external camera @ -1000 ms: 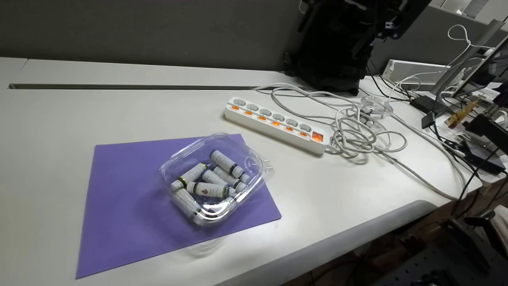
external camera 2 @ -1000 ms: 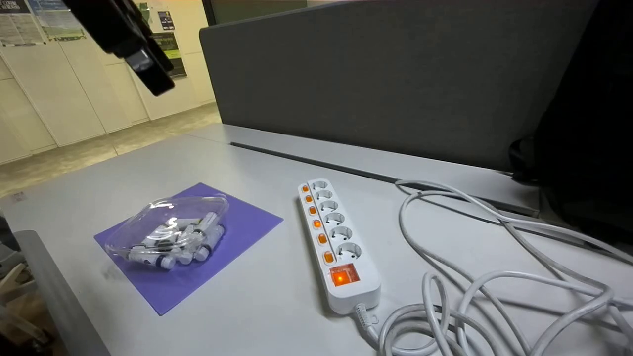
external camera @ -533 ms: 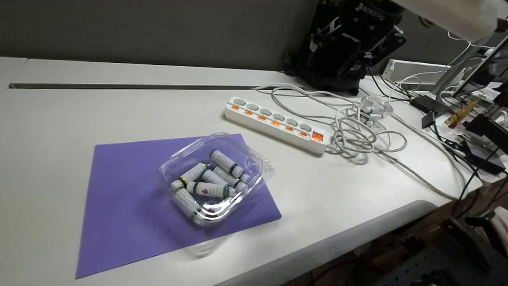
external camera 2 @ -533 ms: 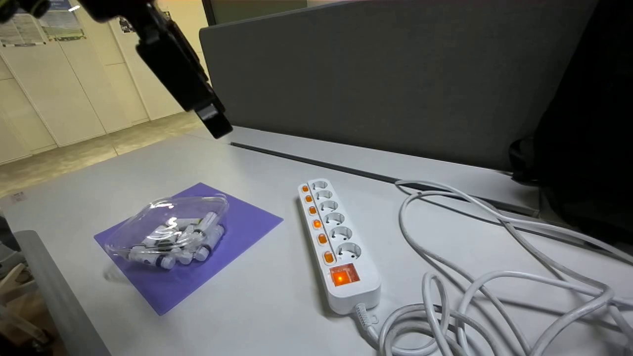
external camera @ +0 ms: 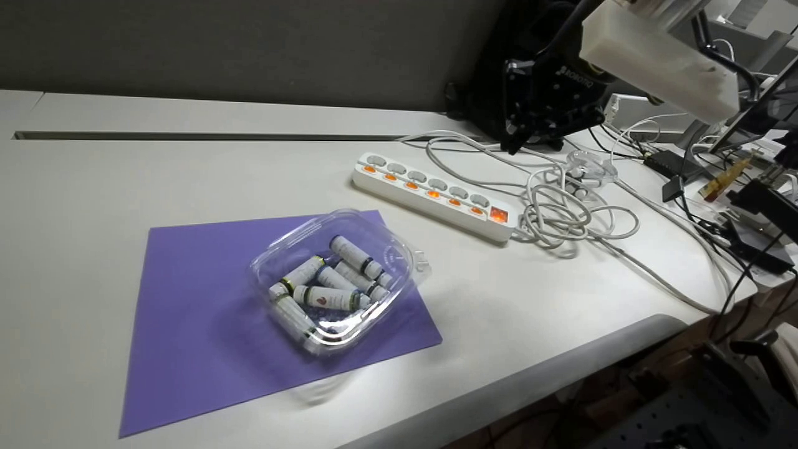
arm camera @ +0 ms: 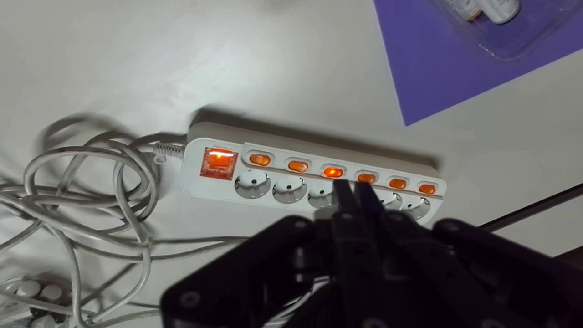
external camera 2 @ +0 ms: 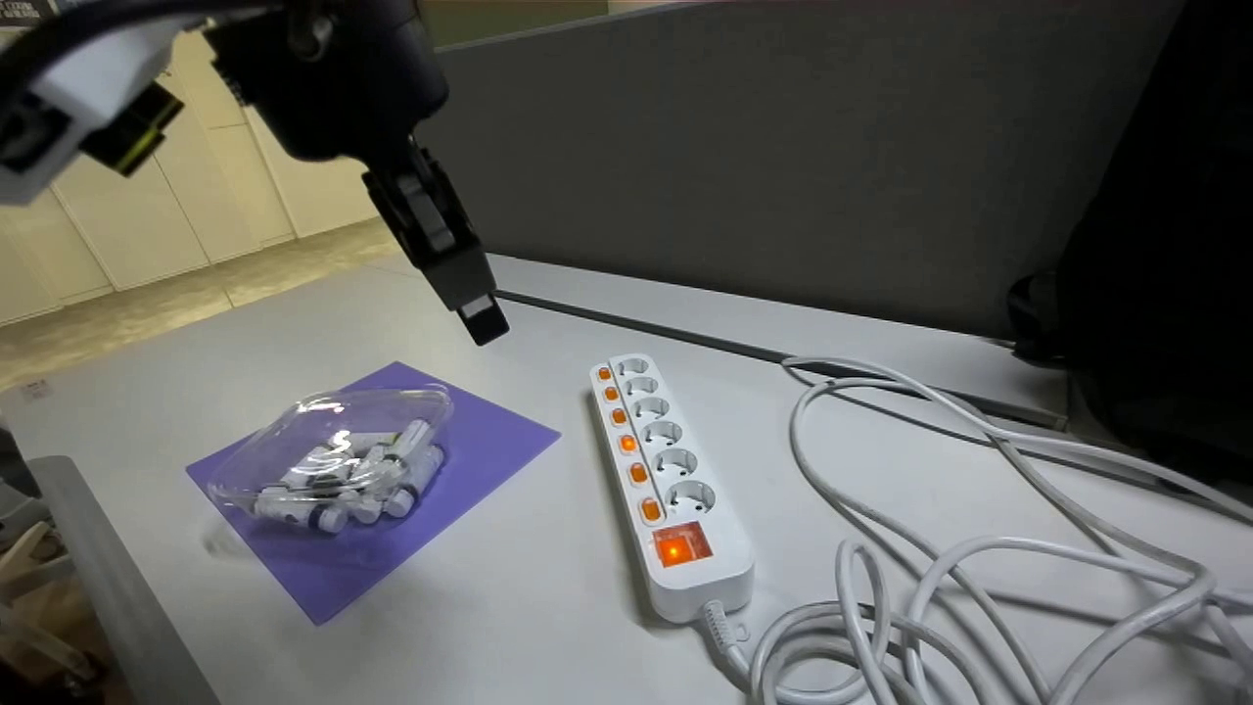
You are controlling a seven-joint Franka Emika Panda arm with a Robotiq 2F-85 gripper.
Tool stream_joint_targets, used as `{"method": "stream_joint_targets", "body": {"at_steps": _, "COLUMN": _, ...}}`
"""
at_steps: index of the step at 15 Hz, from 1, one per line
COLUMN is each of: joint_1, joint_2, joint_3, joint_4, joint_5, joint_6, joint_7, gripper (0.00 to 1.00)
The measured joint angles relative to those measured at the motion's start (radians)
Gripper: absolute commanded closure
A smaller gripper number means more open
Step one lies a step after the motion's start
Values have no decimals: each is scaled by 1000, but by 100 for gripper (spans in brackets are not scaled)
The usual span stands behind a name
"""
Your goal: Turn off the fourth switch from the left on the adapter
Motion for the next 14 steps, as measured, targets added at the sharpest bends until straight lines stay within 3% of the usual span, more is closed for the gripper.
{"method": "stream_joint_targets", "body": {"at_steps": 8, "joint_1": 0, "joint_2": 12, "joint_3": -16, "joint_4": 13, "joint_5": -3, "joint_6": -29, "joint_7": -1, "gripper": 100}}
{"method": "stream_joint_targets", "body": {"at_steps": 14, "joint_1": -24, "joint_2": 157, "joint_3": -107, "joint_4": 189, "joint_5": 16, "joint_6": -213, "joint_7": -56, "gripper": 100}}
